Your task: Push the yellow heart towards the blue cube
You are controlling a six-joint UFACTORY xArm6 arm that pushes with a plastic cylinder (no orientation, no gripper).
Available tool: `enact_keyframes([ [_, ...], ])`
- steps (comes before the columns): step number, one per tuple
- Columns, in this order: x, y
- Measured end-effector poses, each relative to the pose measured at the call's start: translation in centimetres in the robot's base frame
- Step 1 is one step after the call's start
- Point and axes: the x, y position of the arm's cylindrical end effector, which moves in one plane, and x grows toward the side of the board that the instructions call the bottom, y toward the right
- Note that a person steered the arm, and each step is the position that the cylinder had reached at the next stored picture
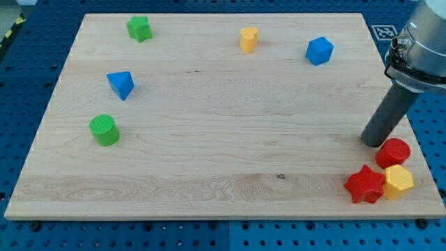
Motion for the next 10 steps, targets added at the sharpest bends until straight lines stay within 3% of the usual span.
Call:
enact_keyframes([
  [1, -1.4, 1.8],
  [3, 2.1, 2.9],
  [4, 1.4, 1.7],
  [6, -7.7, -10.1],
  [8, -17.2, -25.8],
  [9, -22.5, -29.5],
  [10, -26.8, -27.9],
])
